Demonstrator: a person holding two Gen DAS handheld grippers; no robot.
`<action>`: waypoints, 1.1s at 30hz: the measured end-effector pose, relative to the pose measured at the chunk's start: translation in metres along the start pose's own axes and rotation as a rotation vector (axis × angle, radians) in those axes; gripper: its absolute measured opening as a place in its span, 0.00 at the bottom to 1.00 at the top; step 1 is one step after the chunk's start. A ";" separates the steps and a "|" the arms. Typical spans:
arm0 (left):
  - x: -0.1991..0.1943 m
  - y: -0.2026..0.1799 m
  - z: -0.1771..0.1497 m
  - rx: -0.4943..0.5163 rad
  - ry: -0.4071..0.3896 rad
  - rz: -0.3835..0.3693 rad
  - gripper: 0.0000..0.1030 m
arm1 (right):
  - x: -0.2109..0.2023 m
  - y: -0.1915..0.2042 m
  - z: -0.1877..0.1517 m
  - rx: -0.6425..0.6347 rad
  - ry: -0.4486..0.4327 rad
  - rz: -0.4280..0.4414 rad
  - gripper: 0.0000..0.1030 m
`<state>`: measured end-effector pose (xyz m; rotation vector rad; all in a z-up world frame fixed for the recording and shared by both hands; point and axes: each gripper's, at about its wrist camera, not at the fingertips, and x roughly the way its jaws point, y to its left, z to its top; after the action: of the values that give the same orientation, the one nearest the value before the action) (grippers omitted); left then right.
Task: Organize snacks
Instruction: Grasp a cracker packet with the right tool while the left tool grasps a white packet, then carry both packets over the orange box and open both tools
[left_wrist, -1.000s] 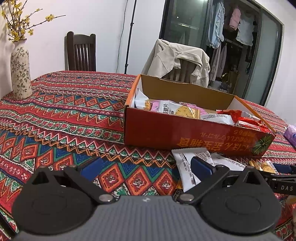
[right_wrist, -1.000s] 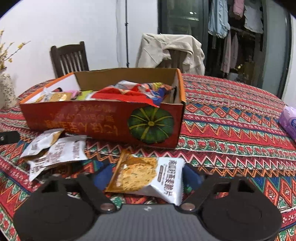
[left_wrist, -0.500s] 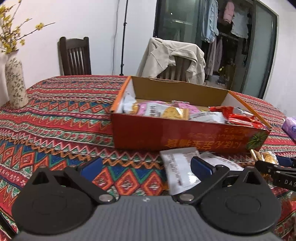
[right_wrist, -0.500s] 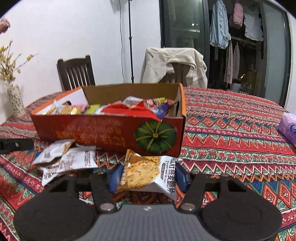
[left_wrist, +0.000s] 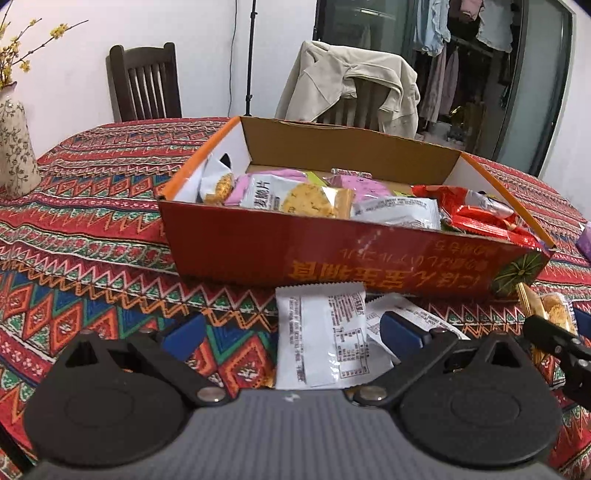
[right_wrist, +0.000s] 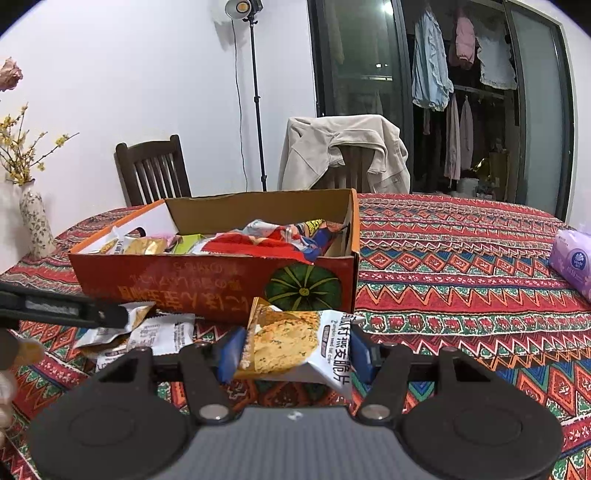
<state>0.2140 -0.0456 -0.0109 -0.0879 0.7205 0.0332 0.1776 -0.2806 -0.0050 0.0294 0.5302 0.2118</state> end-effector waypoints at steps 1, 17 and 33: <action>0.001 -0.001 -0.001 0.006 -0.003 -0.001 0.97 | 0.000 0.001 0.000 -0.002 -0.003 0.001 0.58; -0.003 0.008 -0.005 -0.030 -0.019 -0.098 0.46 | -0.005 0.005 -0.001 -0.019 -0.037 0.013 0.58; -0.050 0.011 -0.005 0.034 -0.151 -0.082 0.46 | -0.024 0.016 0.003 -0.079 -0.126 0.084 0.58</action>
<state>0.1727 -0.0353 0.0171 -0.0815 0.5659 -0.0501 0.1557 -0.2698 0.0105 -0.0122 0.3954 0.3103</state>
